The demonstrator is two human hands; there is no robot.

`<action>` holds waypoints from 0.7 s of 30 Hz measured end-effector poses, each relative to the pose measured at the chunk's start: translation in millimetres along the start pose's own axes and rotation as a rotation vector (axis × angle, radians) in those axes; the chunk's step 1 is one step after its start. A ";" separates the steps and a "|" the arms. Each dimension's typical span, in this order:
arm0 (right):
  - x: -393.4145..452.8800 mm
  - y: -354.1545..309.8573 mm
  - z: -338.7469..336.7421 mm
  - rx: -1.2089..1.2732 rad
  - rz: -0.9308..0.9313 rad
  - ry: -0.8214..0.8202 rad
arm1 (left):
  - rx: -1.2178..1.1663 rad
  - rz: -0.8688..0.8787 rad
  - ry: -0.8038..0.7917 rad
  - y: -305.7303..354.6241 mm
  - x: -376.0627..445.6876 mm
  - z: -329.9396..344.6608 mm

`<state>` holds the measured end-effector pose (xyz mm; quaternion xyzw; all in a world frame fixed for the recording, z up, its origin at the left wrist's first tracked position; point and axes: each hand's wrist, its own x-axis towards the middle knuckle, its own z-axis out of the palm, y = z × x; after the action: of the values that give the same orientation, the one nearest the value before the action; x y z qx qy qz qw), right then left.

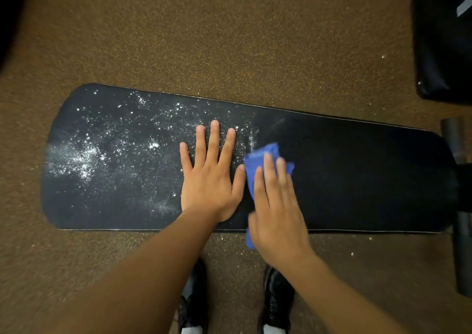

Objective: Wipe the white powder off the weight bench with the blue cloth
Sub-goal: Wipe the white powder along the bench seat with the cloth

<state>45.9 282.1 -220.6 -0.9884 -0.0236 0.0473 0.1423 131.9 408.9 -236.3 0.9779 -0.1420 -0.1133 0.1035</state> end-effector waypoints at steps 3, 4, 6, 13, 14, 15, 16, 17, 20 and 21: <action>-15.2 31.8 -9.1 -0.009 0.050 0.006 | 0.001 -0.001 0.008 0.5 0.1 0.1; -4.3 40.6 -11.8 0.002 0.126 0.034 | -0.003 -0.001 0.010 0.8 0.1 0.1; 34.5 46.9 -16.2 0.018 0.257 0.097 | -0.006 -0.001 0.008 1.2 -0.3 -0.5; 59.6 6.4 -3.2 -0.023 0.012 0.027 | 0.012 -0.001 -0.012 0.6 0.3 0.3; 41.1 7.2 -1.9 -0.022 -0.049 0.009 | 0.013 0.000 -0.011 0.2 0.4 0.6; 22.4 10.4 -2.3 -0.023 -0.092 -0.002 | 0.012 0.001 -0.008 -0.1 0.5 0.5; 7.3 16.0 -3.6 -0.031 -0.110 -0.012 | 0.010 0.001 -0.006 -0.2 0.4 0.5; -1.5 24.2 -6.3 -0.041 -0.100 -0.014 | 0.008 -0.001 -0.004 -0.2 0.5 0.1; 10.3 54.9 -17.1 -0.063 0.129 0.019 | 0.011 0.001 -0.010 0.3 -0.1 -0.6; 24.4 62.7 -20.2 -0.060 0.226 0.060 | 0.013 0.001 -0.013 0.4 0.3 -1.0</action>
<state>74.3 217.9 -221.3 -0.9896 0.0908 0.0327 0.1071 132.3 408.6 -235.3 0.9777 -0.1441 -0.1188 0.0961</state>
